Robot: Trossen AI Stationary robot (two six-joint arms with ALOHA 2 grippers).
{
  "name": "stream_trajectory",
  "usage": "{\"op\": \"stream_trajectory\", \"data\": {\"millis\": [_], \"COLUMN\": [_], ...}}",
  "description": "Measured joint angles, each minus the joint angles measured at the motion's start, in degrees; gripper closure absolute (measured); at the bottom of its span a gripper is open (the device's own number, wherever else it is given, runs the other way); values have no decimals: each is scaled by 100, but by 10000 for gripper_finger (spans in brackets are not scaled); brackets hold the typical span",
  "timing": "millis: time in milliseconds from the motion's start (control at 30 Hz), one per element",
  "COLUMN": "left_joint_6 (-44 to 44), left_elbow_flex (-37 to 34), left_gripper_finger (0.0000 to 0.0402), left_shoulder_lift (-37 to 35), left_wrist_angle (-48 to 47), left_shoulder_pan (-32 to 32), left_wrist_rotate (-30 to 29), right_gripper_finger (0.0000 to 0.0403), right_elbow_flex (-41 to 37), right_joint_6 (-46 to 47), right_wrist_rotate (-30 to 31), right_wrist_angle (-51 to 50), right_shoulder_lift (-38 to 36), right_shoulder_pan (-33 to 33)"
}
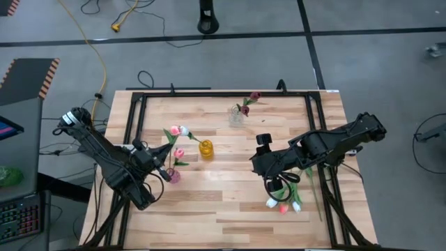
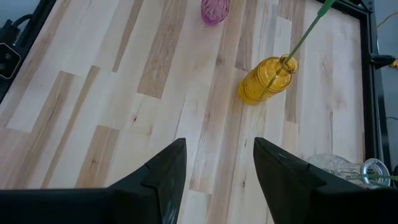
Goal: Sort flowers into vase by color
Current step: Put the pink flower into the purple vase
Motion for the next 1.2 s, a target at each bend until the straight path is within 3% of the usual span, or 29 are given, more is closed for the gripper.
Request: {"op": "stream_trajectory", "data": {"millis": [667,1000,1200], "left_joint_6": [22,157,1004], "left_elbow_flex": [4,49,555], "left_gripper_finger": [397,299,266], "left_shoulder_lift": [-6,-7,-7], "left_wrist_angle": [-18,-37,-81], "left_shoulder_pan": [0,-3,-4], "left_wrist_rotate": [550,729,1656], "right_gripper_finger": [189,189,189], "right_elbow_flex": [0,0,0], "right_joint_6": [0,0,0], "right_wrist_rotate": [0,0,0], "right_wrist_angle": [0,0,0], "right_shoulder_lift": [0,0,0], "right_shoulder_pan": [0,0,0]}}
